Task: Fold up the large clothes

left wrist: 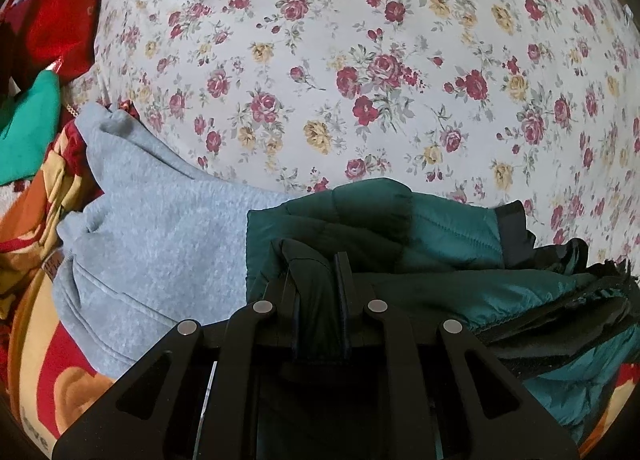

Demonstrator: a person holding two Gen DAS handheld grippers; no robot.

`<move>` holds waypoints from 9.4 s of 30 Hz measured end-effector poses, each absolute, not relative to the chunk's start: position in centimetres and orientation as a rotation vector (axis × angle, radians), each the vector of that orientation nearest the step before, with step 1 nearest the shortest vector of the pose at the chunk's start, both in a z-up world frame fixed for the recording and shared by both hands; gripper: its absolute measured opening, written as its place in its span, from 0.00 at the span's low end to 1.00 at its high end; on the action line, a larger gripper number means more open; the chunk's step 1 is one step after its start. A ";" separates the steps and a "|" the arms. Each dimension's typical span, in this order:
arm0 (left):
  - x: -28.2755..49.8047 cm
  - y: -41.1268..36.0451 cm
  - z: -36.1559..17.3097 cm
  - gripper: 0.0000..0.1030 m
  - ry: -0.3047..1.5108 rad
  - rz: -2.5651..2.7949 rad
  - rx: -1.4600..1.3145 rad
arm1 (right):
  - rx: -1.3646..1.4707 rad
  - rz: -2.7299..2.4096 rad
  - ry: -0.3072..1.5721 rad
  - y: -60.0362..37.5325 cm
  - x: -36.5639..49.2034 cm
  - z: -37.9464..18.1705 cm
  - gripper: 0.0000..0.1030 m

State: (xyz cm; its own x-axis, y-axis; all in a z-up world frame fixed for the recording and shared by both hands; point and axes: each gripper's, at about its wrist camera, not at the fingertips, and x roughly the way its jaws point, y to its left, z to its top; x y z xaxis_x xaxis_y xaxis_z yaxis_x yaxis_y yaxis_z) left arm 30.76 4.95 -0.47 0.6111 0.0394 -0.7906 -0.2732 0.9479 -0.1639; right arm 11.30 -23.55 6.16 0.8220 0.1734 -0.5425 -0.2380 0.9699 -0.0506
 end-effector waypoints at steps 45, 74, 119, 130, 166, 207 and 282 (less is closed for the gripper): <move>30.6 4.3 -2.1 0.88 0.859 0.151 -0.250 | -0.004 -0.062 0.705 -31.1 23.6 -2.8 0.87; 24.7 6.3 -0.7 0.94 0.828 0.109 -0.296 | 0.241 -0.038 0.681 -34.0 12.0 0.8 0.88; 21.7 9.0 -2.3 0.94 0.911 0.041 -0.443 | 0.322 -0.089 0.843 -34.8 9.3 -2.3 0.94; 23.2 8.5 -2.9 0.94 0.925 0.005 -0.439 | 0.348 -0.055 0.850 -36.1 10.9 -3.3 1.00; 27.8 6.7 -5.8 1.00 0.957 -0.094 -0.551 | 0.414 0.194 0.912 -37.6 17.6 -6.1 1.00; 9.6 9.3 -1.0 0.70 1.030 -0.115 -0.403 | 0.359 0.163 0.957 -31.5 0.9 -1.2 0.79; -3.7 1.2 4.7 0.83 0.681 0.060 -0.065 | 0.081 0.008 0.691 -13.6 -9.9 3.9 0.97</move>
State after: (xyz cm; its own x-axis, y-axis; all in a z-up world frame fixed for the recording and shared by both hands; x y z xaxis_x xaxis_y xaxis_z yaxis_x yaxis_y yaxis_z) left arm -3.72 1.22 4.66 0.7754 0.0345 -0.6305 -0.0769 0.9962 -0.0400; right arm -9.89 -13.60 3.89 0.7706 0.0338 -0.6364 0.0199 0.9968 0.0770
